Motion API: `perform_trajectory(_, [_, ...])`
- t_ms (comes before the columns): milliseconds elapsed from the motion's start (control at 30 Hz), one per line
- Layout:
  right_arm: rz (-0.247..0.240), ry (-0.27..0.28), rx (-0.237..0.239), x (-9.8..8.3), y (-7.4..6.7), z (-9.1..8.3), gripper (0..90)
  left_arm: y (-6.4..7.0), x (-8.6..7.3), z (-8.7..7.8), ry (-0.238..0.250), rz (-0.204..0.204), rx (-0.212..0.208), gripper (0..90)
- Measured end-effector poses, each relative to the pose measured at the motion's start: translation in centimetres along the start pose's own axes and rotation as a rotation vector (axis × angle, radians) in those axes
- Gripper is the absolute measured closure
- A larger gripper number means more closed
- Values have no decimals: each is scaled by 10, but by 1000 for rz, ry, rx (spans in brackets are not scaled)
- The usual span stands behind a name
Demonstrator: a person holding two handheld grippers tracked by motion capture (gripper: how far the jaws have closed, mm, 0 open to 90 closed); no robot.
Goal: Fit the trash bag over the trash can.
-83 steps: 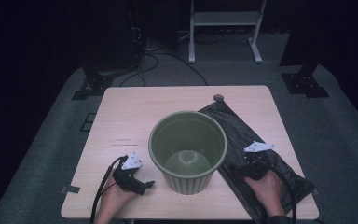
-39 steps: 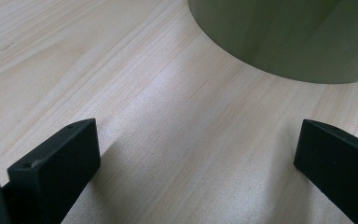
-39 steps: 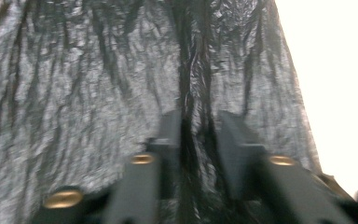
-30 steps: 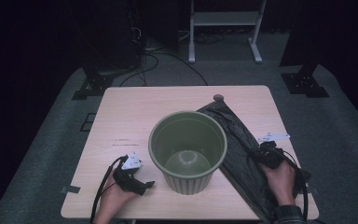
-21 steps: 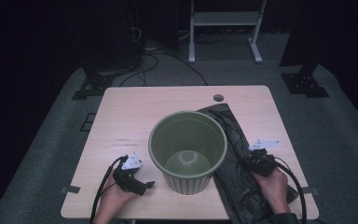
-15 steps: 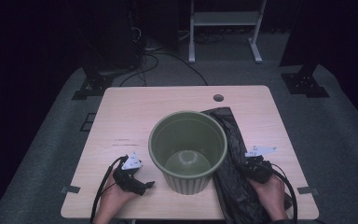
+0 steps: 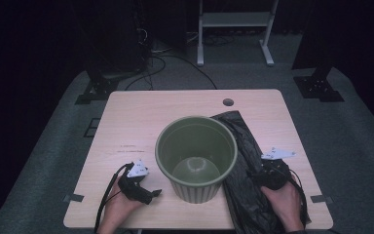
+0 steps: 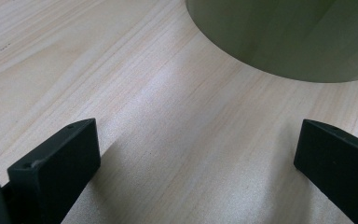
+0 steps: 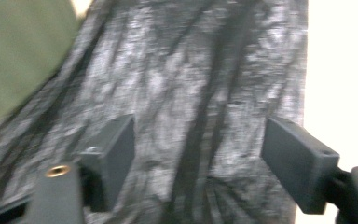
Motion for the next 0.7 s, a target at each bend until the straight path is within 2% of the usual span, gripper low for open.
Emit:
perform_trajectory(33, [20, -17, -19, -2, 10, 2, 171, 0, 0, 0, 0, 0, 0, 0])
perform_trajectory(67, [20, -17, -19, -2, 10, 2, 171, 0, 0, 0, 0, 0, 0, 0])
perform_trajectory(100, [40, -22, -17, -3, 18, 4, 156, 0, 0, 0, 0, 0, 0, 0])
perform_trajectory(133, [40, -22, -17, -3, 18, 4, 156, 0, 0, 0, 0, 0, 0, 0])
perform_trajectory(233, [65, -20, -6, -4, 30, 9, 155, 0, 0, 0, 0, 0, 0, 0])
perform_trajectory(300, [89, -42, 3, -9, 41, 18, 141, 0, 0, 0, 0, 0, 0, 0])
perform_trajectory(433, [102, -61, 24, -16, 48, 25, 141, 0, 0, 0, 0, 0, 0, 0])
perform_trajectory(533, [99, -59, 29, -17, 48, 26, 135, 0, 0, 0, 0, 0, 0, 0])
perform_trajectory(633, [88, -57, 44, -16, 46, 26, 136, 0, 0, 0, 0, 0, 0, 0])
perform_trajectory(700, [68, -51, 71, -13, 38, 27, 136, 0, 0, 0, 0, 0, 0, 0])
Point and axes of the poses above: each handheld gripper's, and its own axes: z roughly forward along the jaws, x roughly out of its top, y roughly to its right, the point moved 3 cm from there along z, roughly forward along the jaws, and after that the axes turned 14 degrees about -z, right-handed, at the moved point
